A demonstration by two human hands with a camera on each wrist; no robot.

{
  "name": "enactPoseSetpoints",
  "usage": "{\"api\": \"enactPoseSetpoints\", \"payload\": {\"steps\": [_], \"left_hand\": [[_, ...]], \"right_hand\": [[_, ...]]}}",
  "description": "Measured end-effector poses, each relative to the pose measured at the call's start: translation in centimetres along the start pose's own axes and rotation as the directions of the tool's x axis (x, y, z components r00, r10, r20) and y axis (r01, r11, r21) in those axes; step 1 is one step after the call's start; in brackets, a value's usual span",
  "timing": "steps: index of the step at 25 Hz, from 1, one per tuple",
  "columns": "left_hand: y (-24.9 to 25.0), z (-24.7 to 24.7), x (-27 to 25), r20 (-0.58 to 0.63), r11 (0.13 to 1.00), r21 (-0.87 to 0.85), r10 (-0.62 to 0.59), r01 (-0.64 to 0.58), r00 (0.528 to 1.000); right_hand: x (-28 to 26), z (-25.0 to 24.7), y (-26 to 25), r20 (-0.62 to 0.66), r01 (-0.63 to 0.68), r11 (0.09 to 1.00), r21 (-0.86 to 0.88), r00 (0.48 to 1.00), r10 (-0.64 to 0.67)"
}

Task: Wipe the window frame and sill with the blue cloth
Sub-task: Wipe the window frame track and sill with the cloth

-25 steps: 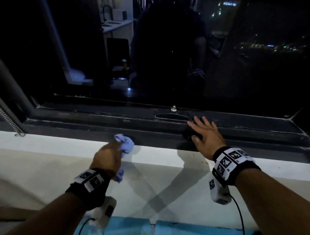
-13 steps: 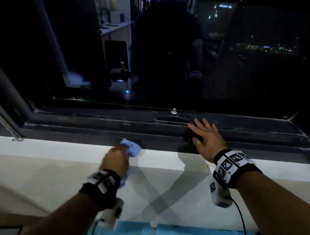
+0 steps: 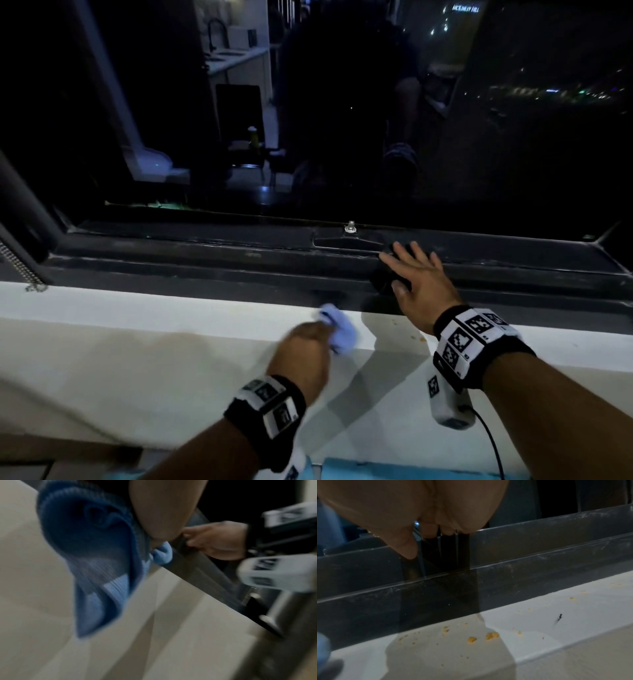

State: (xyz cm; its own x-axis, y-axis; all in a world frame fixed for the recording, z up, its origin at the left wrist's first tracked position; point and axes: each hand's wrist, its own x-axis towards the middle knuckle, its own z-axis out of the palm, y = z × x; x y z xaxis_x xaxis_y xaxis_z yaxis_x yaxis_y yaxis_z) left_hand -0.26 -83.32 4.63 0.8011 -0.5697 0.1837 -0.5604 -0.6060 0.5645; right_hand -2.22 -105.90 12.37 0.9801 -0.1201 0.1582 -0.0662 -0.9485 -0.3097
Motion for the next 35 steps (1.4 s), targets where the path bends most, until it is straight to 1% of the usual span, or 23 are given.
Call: {"api": "enactPoseSetpoints", "payload": {"steps": [1,2,3,5,6,8,10,11,13,15,16,17,19,20,21,22,24,25,26,28,31,33,35], "left_hand": [[0.7,0.9,-0.5,0.028,0.984,0.082,0.158,-0.16,0.987],[1.0,0.6,-0.4,0.054,0.966,0.124,0.221,-0.227,0.974],[1.4,-0.3,0.3,0.021,0.972,0.115,0.203,-0.204,0.979],[1.2,-1.6,2.4,-0.152,0.991,0.119,0.079,-0.061,0.985],[1.5,-1.8,2.9,-0.157,0.989,0.149,0.026,-0.002,0.987],[1.8,-0.3,3.7,-0.021,0.979,0.199,-0.038,0.041,0.999],[2.4,2.0,4.1,0.123,0.979,0.183,-0.108,0.084,0.987],[2.6,3.0,3.9,0.156,0.983,0.173,-0.085,0.058,0.984],[3.9,3.8,4.2,0.182,0.979,0.191,0.034,-0.069,0.983],[5.5,2.3,4.0,0.259,0.968,0.124,0.18,-0.217,0.949],[6.0,1.4,3.9,0.262,0.961,0.078,0.236,-0.264,0.936],[5.9,0.9,4.1,0.213,0.962,0.087,0.234,-0.257,0.948],[4.8,1.1,4.8,0.096,0.988,0.106,0.1,-0.11,0.99],[5.1,1.8,4.8,0.071,0.991,0.11,0.07,-0.078,0.995],[5.6,2.6,4.4,0.099,0.991,0.104,0.075,-0.085,0.992],[6.1,3.4,3.9,0.128,0.987,0.081,0.128,-0.139,0.983],[6.2,3.6,3.2,0.211,0.963,0.009,0.263,-0.271,0.941],[6.0,3.2,3.2,0.204,0.956,0.0,0.289,-0.295,0.935],[5.9,2.7,3.7,0.156,0.949,0.002,0.31,-0.314,0.938],[6.0,2.2,5.1,0.087,0.935,0.041,0.347,-0.351,0.934],[7.2,3.5,7.0,0.153,0.933,0.053,0.346,-0.357,0.926],[7.6,4.4,7.4,0.202,0.948,0.002,0.313,-0.32,0.928],[7.5,5.0,6.5,0.244,0.946,-0.04,0.323,-0.323,0.915]], "right_hand": [[0.0,0.0,0.0,0.008,0.005,1.0,-0.008,1.0,-0.005],[0.1,0.0,0.0,0.017,0.009,1.0,-0.01,1.0,-0.009],[0.0,-0.1,0.0,0.025,0.01,1.0,-0.012,1.0,-0.009],[0.0,-0.4,0.0,0.037,0.012,1.0,-0.028,0.999,-0.011],[0.1,-0.4,0.0,0.046,0.012,0.999,-0.031,0.999,-0.011],[0.0,-0.5,0.0,0.055,0.009,1.0,-0.023,0.998,-0.008],[0.0,-0.7,0.2,0.074,0.023,1.0,-0.018,0.997,-0.021],[0.0,-0.8,0.1,0.087,0.031,0.999,-0.013,0.996,-0.03],[0.1,-1.2,0.5,0.116,0.045,0.999,0.002,0.992,-0.045],[0.1,-1.6,0.7,0.148,0.061,0.998,0.013,0.987,-0.062],[0.1,-1.7,0.8,0.155,0.068,0.998,0.012,0.985,-0.069],[0.1,-1.8,0.8,0.158,0.072,0.997,0.014,0.985,-0.073],[0.1,-1.9,0.9,0.161,0.084,0.996,0.029,0.983,-0.088],[0.2,-1.9,1.1,0.161,0.09,0.995,0.038,0.982,-0.095],[0.2,-2.0,1.3,0.162,0.096,0.994,0.049,0.981,-0.102],[0.1,-2.0,1.4,0.165,0.1,0.993,0.063,0.98,-0.109],[-0.1,-2.1,1.7,0.162,0.108,0.989,0.098,0.979,-0.123],[-0.2,-2.3,1.8,0.143,0.105,0.986,0.127,0.982,-0.123],[-0.3,-2.5,2.0,0.113,0.1,0.984,0.148,0.987,-0.117],[-0.5,-3.0,2.8,0.07,0.1,0.989,0.106,0.992,-0.108],[-1.1,-3.9,5.1,0.076,0.064,0.997,-0.041,0.995,-0.061],[-1.8,-4.3,6.4,0.105,0.026,0.998,-0.066,0.994,-0.019],[-2.4,-4.1,7.1,0.106,0.027,0.998,-0.062,0.994,-0.02]]}}
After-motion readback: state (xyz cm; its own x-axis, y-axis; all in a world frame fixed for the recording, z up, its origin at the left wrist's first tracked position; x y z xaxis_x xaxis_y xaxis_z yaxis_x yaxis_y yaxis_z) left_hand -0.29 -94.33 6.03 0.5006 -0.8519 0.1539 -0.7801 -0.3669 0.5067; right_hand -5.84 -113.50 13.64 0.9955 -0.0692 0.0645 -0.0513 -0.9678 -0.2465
